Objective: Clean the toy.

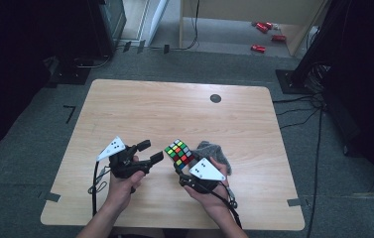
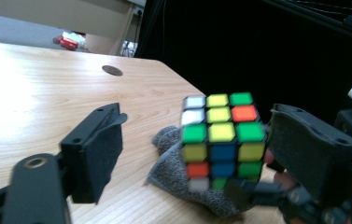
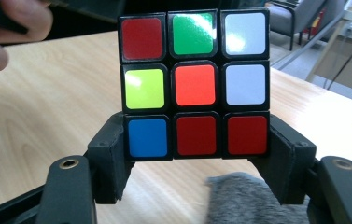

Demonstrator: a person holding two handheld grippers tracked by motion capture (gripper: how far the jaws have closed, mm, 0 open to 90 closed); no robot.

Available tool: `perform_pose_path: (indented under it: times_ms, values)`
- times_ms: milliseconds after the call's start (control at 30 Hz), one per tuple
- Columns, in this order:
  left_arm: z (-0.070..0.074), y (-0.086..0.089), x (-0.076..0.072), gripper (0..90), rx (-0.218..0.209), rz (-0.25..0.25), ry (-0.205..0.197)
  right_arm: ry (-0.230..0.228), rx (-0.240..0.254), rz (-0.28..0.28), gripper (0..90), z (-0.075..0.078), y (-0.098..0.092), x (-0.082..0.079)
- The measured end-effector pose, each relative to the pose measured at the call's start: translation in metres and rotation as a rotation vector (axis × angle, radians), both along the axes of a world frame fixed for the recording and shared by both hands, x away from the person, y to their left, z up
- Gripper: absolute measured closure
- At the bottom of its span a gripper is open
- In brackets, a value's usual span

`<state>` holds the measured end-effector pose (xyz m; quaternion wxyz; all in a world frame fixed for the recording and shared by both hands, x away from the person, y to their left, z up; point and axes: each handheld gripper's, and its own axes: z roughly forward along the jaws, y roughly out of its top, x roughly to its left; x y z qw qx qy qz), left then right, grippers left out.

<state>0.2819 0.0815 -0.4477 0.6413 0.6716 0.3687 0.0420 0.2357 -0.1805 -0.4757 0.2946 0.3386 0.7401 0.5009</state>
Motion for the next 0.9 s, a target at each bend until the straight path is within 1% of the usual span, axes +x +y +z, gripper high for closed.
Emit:
perform_pose_path:
  times_ms: [67,133,200,267,333,400,467,500,567,633,700,767,800,900]
  values:
    - [-0.001,0.003,0.002,18.1,0.004,-0.013,-0.006,-0.003,0.011,-0.016,34.8,0.003,-0.006,0.002]
    - [-0.001,0.004,0.002,18.2,0.048,-0.012,-0.037,0.007,0.018,-0.038,34.8,0.006,-0.011,0.004]
    - [-0.002,0.004,0.001,18.3,0.083,-0.016,-0.061,0.014,0.031,-0.048,34.8,0.008,-0.017,0.006]
    - [-0.003,0.002,0.001,18.2,0.128,-0.024,-0.083,0.018,0.042,-0.047,34.8,0.010,-0.022,0.007]
    - [-0.004,0.000,0.000,18.2,0.174,-0.044,-0.104,0.027,0.059,-0.046,34.8,0.014,-0.027,0.009]
    - [-0.005,-0.003,-0.001,17.3,0.205,-0.053,-0.123,0.039,0.079,-0.049,34.8,0.017,-0.030,0.010]
    - [-0.007,-0.005,-0.002,16.5,0.220,-0.073,-0.137,0.051,0.106,-0.037,34.8,0.021,-0.033,0.010]
    - [-0.007,-0.007,-0.003,16.3,0.226,-0.082,-0.144,0.050,0.104,-0.028,34.8,0.022,-0.033,0.010]
    - [-0.008,-0.011,-0.004,16.3,0.257,-0.093,-0.161,0.053,0.091,-0.013,34.7,0.026,-0.032,0.009]
    - [-0.010,-0.014,-0.005,16.4,0.286,-0.104,-0.170,0.065,0.098,0.000,34.7,0.029,-0.030,0.008]
    - [-0.011,-0.016,-0.006,16.5,0.312,-0.111,-0.183,0.082,0.122,0.015,34.7,0.031,-0.029,0.007]
    - [-0.012,-0.020,-0.009,16.6,0.361,-0.108,-0.217,0.100,0.144,0.021,34.7,0.032,-0.029,0.006]
    - [-0.012,-0.022,-0.011,16.7,0.378,-0.109,-0.235,0.115,0.160,0.026,34.7,0.033,-0.029,0.006]
    - [-0.013,-0.026,-0.014,16.7,0.401,-0.121,-0.269,0.151,0.214,0.042,34.7,0.035,-0.030,0.005]
